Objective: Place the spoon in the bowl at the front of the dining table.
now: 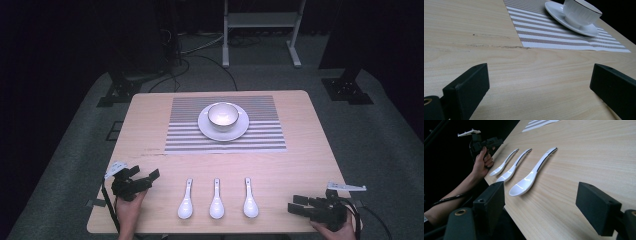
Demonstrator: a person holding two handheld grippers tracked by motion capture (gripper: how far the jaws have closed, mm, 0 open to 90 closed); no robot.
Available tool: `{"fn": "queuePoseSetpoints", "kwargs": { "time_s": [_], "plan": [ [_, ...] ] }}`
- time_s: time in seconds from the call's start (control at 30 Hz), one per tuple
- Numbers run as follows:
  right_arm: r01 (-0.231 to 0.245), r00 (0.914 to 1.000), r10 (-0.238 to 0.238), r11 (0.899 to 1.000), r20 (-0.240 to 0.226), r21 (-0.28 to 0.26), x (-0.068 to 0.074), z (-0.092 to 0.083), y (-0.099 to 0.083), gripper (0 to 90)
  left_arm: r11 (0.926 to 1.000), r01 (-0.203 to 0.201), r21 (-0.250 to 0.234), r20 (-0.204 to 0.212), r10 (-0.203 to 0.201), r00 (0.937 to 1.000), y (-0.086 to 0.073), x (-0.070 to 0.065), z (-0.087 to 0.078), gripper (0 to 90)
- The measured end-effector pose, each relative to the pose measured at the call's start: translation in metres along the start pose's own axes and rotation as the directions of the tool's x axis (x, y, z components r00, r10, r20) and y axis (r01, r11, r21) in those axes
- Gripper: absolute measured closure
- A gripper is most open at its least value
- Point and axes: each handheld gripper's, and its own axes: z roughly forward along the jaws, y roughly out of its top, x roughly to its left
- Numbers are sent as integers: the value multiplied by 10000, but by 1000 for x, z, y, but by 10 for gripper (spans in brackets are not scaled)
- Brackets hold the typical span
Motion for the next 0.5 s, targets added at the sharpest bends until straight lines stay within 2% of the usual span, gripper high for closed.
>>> {"fn": "queuePoseSetpoints", "kwargs": {
  "time_s": [0.13, 0.5],
  "plan": [
    [39, 10000, -39, 10000, 42, 87, 2, 2, 3, 220, 10000, -7, -13, -27, 7, 10000, 0, -1, 0, 10],
    [145, 9996, -132, 9985, -252, 519, 8, 14, 11, 220, 10000, -49, 16, -31, 49, 10000, 0, -1, 1, 10]
  ]
}}
